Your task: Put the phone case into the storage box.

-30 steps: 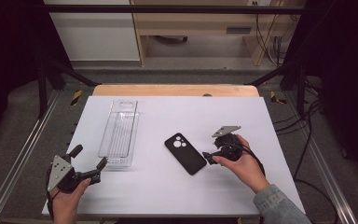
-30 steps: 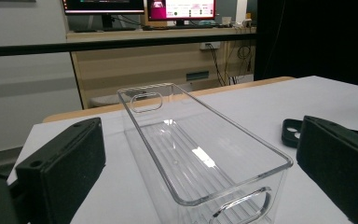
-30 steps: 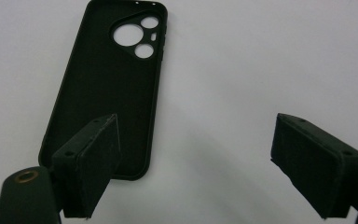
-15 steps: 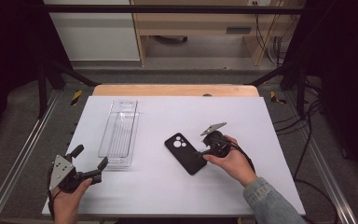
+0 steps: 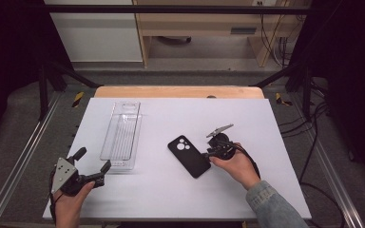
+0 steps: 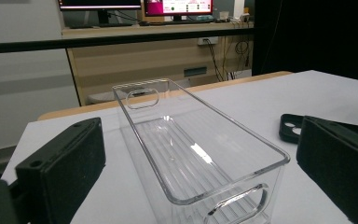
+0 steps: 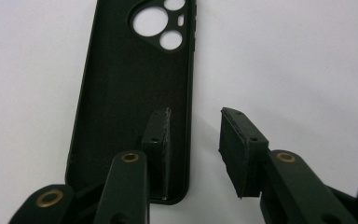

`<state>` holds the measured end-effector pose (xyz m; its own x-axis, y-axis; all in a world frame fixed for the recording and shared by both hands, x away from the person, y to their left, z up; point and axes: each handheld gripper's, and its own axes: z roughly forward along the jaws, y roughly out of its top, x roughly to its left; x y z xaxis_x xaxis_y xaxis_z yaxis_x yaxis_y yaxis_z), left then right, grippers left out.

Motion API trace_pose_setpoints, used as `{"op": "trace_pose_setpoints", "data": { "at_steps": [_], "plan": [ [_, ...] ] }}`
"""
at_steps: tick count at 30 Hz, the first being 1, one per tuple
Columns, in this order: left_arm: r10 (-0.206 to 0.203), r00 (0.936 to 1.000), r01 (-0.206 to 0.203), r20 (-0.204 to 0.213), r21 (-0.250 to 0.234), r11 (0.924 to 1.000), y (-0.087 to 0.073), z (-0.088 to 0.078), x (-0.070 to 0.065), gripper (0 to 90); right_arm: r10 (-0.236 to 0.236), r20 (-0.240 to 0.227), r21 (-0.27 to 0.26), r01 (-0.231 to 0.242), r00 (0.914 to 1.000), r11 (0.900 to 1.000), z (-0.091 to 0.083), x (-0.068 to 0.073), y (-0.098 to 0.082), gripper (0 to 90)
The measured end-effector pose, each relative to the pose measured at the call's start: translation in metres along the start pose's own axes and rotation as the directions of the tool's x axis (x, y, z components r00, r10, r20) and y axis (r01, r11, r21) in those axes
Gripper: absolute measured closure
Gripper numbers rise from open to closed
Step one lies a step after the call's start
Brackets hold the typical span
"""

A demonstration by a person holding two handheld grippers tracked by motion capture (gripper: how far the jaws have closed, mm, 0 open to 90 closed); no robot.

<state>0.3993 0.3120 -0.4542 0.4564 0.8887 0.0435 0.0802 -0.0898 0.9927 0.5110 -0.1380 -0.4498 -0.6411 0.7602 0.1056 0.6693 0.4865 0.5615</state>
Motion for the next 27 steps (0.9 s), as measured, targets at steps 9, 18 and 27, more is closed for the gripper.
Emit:
{"op": "trace_pose_setpoints", "data": {
  "at_steps": [9, 18, 27],
  "plan": [
    [0.004, 1.0, -0.004, 0.001, 0.002, 1.0, 0.0002, 0.0, -0.0006, 0.8, 0.005, 0.007, 0.005, -0.005, 1.0, 1.0, 0.0039, 0.0038, -0.0049, 69.1],
    [0.002, 1.0, -0.002, 0.002, 0.002, 1.0, 0.0, 0.0002, -0.0005, 0.8, 0.008, 0.001, 0.016, -0.008, 1.0, 1.0, 0.0044, 0.0027, -0.0054, 71.4],
    [0.004, 1.0, -0.004, 0.004, 0.003, 1.0, 0.0, 0.0005, -0.0008, 0.8, 0.006, -0.008, 0.02, -0.006, 1.0, 1.0, 0.0068, 0.0032, -0.0096, 73.1]
  ]
}}
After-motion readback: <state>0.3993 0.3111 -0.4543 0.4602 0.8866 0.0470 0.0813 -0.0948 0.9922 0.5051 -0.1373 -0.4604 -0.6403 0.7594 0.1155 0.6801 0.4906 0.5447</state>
